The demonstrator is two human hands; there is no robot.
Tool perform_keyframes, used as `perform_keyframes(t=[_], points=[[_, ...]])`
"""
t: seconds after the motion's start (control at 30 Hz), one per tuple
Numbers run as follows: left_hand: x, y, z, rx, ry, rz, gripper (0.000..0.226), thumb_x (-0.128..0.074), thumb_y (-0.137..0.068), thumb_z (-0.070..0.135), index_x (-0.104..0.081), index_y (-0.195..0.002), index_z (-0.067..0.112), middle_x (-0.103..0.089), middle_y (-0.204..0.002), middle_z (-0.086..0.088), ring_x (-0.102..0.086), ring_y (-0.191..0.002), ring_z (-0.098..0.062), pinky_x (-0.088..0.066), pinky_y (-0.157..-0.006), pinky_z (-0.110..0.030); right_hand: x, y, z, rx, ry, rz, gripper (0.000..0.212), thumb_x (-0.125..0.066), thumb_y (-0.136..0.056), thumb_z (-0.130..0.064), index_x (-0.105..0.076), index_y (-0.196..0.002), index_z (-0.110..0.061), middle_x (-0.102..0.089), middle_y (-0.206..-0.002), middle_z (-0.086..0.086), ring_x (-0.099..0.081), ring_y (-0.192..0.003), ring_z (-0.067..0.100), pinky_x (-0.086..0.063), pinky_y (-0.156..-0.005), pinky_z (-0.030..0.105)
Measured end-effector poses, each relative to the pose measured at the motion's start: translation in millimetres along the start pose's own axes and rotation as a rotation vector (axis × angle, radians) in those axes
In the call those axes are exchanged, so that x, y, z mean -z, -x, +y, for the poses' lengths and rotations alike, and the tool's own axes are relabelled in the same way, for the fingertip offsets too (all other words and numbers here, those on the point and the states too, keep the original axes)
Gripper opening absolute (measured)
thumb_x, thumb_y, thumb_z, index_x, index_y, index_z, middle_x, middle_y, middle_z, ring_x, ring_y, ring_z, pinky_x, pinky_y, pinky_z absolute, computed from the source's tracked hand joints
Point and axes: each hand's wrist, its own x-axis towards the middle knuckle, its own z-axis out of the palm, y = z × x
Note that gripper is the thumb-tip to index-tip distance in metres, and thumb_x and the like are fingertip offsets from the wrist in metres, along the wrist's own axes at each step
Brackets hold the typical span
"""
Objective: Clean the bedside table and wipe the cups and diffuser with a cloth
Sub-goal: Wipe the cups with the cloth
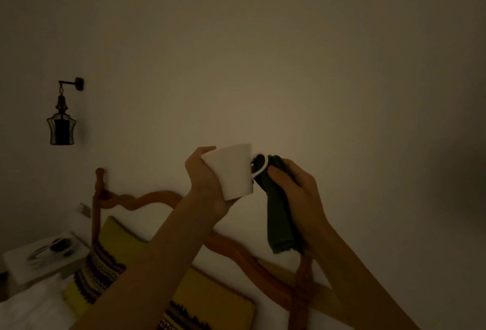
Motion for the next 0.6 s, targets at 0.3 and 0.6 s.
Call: perform_keyframes(t=[0.3,0.6], points=[[6,12,7,0.185,-0.053,-0.066,0.051,-0.037,-0.094,0.035,-0.074,-0.066,0.012,-0.064,-0.064,-0.007,-0.056,-0.052,-0.022,-0.05,-0.055,-0.027,20,-2,-17,0.315,0.487,-0.219,0.024,-0.061,-0.094,-0.016,-0.065,-0.117,-0.008,-0.065,-0.107,0.002,-0.066,-0.091,0.009,-0.052,-0.078,0.017],[3,8,18,0.201,-0.025,-0.04,0.053,-0.038,-0.095,0.035,-0.073,-0.062,0.013,-0.064,-0.064,-0.007,-0.057,-0.052,-0.022,-0.055,-0.055,-0.029,14,-9,-36,0.267,0.328,-0.206,0.033,-0.072,-0.086,-0.023,-0.064,-0.113,-0.039,-0.07,-0.106,-0.023,-0.068,-0.099,0.001,-0.053,-0.077,0.011]])
